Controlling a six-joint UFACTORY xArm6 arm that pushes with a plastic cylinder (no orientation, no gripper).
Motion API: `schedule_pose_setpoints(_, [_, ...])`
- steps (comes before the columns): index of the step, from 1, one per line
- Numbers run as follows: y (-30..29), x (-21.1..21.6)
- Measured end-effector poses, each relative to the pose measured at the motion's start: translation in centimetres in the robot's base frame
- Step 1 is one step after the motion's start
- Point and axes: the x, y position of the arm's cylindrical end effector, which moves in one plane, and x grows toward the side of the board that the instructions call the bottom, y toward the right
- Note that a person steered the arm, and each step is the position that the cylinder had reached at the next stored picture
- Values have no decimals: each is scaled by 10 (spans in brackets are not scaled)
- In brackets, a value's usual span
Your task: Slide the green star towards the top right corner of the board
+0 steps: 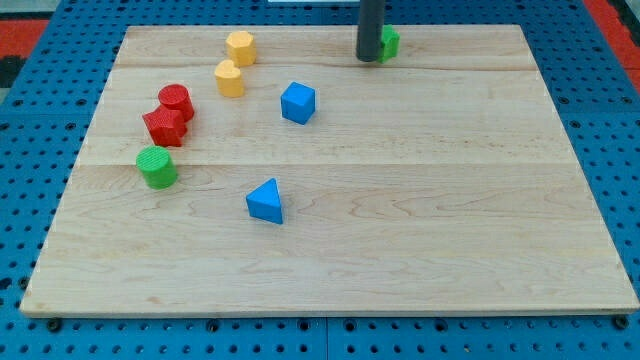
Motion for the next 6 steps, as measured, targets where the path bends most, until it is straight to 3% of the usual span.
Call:
schedule_pose_setpoints(1, [-29, -9])
schedule_pose_setpoints(2, [39, -39])
schedule_pose_setpoints(3, [90, -26])
schedule_pose_setpoints(4, [33, -18])
schedule_pose_setpoints(5, [-76, -7])
schedule_pose_setpoints(6, [-110, -45])
